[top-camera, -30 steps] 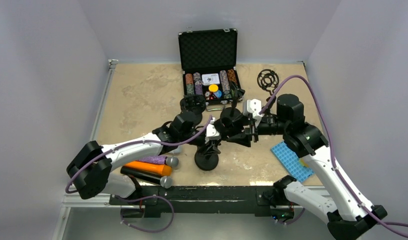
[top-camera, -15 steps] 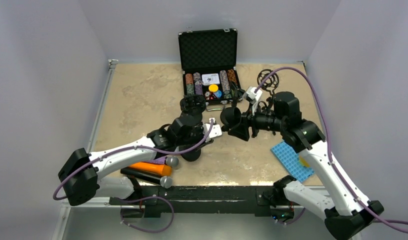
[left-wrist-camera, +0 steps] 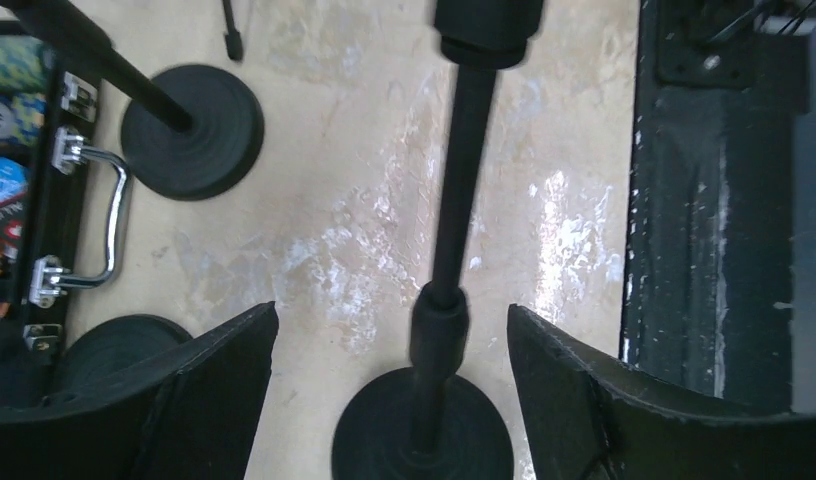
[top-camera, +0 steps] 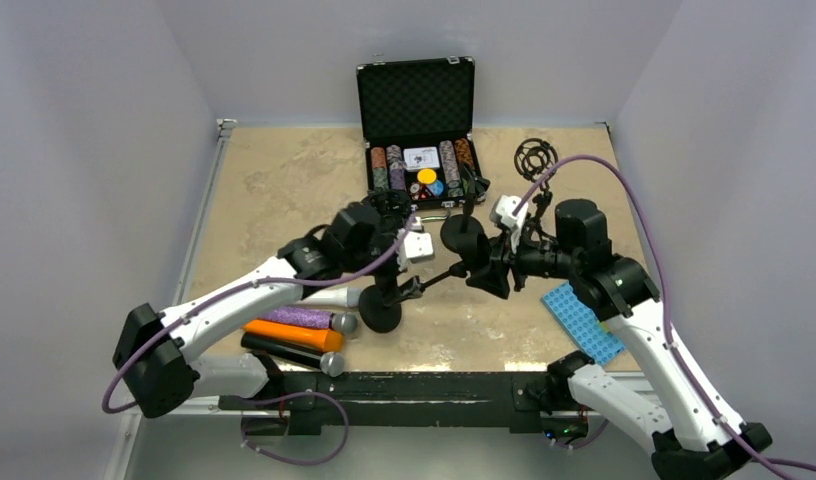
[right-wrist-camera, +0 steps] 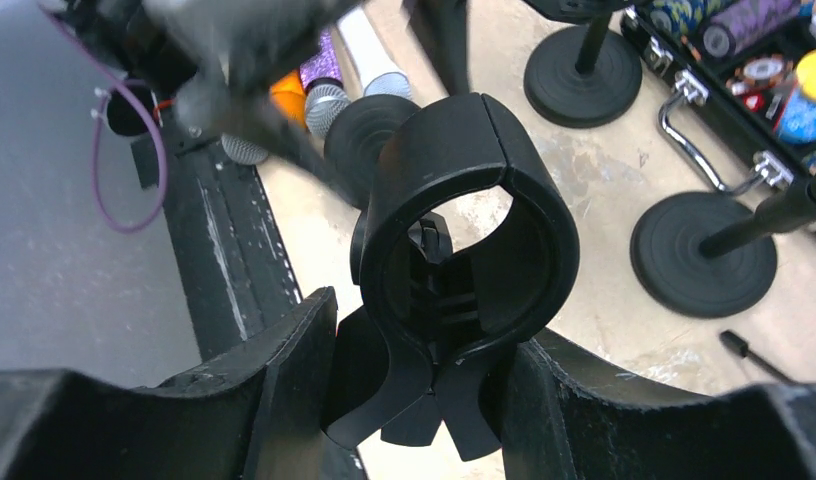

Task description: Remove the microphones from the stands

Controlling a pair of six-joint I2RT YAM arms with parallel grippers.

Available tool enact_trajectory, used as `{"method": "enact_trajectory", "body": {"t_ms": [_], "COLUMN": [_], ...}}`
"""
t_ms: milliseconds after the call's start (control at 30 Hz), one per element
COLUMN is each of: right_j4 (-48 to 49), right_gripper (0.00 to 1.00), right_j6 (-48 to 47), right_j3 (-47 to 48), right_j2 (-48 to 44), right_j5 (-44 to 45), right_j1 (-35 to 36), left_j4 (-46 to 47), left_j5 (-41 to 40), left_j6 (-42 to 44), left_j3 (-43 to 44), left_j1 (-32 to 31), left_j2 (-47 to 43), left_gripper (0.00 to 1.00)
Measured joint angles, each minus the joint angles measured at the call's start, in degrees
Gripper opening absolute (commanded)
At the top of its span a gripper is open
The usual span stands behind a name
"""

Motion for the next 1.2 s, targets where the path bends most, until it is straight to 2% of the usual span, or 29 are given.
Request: {"method": "enact_trajectory", "body": {"t_ms": [133, 233, 367, 433, 567, 633, 667, 700, 833, 1000, 1033, 1100, 1133, 1167, 1200], "right_j4": [-0.5, -1.7, -3.1, -3.6, -4.2, -4.3, -4.5, -4.5, -5.4, -10.7, -10.8, -11.2, -11.3, -11.3, -11.3], "right_gripper": [0.00, 0.00, 0.00, 0.00, 0.00, 0.00, 0.00, 0.00, 0.00, 0.00, 0.00, 0.00, 0.00, 0.00, 0.00], "right_j6": [-8.6, -15.6, -23.4, -26.2, -30.5, -31.0, -30.6, -29.4, -17.7, -1.1, 1.6, 6.7, 8.3, 9.2, 9.5], "right_j3": [-2.8, -3.1, -3.2, -3.2, -3.2, -3.3, -3.3, -3.3, -1.6, 4.9, 5.1, 5.0, 5.0, 5.0, 5.0], "right_j2": [-3.8, -4.7, -5.2, -5.5, -6.2, -6.5, -6.6, -6.6, -4.6, 4.4, 5.5, 7.0, 7.6, 8.2, 8.3], "right_j5": [-2.9, -5.3, -7.1, -7.4, -6.9, -6.5, -6.3, -5.6, -0.7, -0.4, -1.2, -2.9, -3.5, -3.8, -3.8], "right_j1": [0.2, 0.3, 0.3, 0.3, 0.4, 0.4, 0.5, 0.5, 0.5, -2.4, -3.7, -6.6, -7.5, -8.1, -8.2], "left_j4": [-3.4, -3.3, -2.0, -0.3, 1.1, 1.7, 2.2, 3.1, 9.4, 20.0, 20.6, 21.2, 21.4, 21.6, 21.7], "left_j5": [10.5, 18.1, 23.6, 23.7, 23.6, 23.0, 22.3, 21.7, 15.9, -2.6, -5.9, -10.0, -10.9, -11.1, -11.0], "left_j6": [1.7, 3.3, 4.0, 3.9, 5.0, 5.8, 6.1, 6.5, 5.6, 0.1, -1.3, -2.8, -3.1, -3.2, -2.7], "left_j3": [1.9, 0.4, -0.2, -0.2, -0.2, -0.2, -0.3, -0.6, -4.7, -12.5, -12.8, -12.8, -12.9, -13.1, -13.2], "left_j1": [6.1, 6.4, 6.0, 6.0, 6.1, 6.1, 6.1, 6.1, 3.7, -3.2, -4.2, -5.2, -5.4, -5.4, -5.4], "left_j2": [-4.1, -5.5, -0.4, 2.9, 6.9, 7.8, 7.8, 7.8, 4.9, -1.2, -1.4, -1.1, -1.0, -1.0, -1.0], "left_gripper": [0.84, 0.79, 0.76, 0.70, 0.45, 0.25, 0.06, 0.00, 0.00, 0.00, 0.03, 0.35, 0.47, 0.58, 0.61]}}
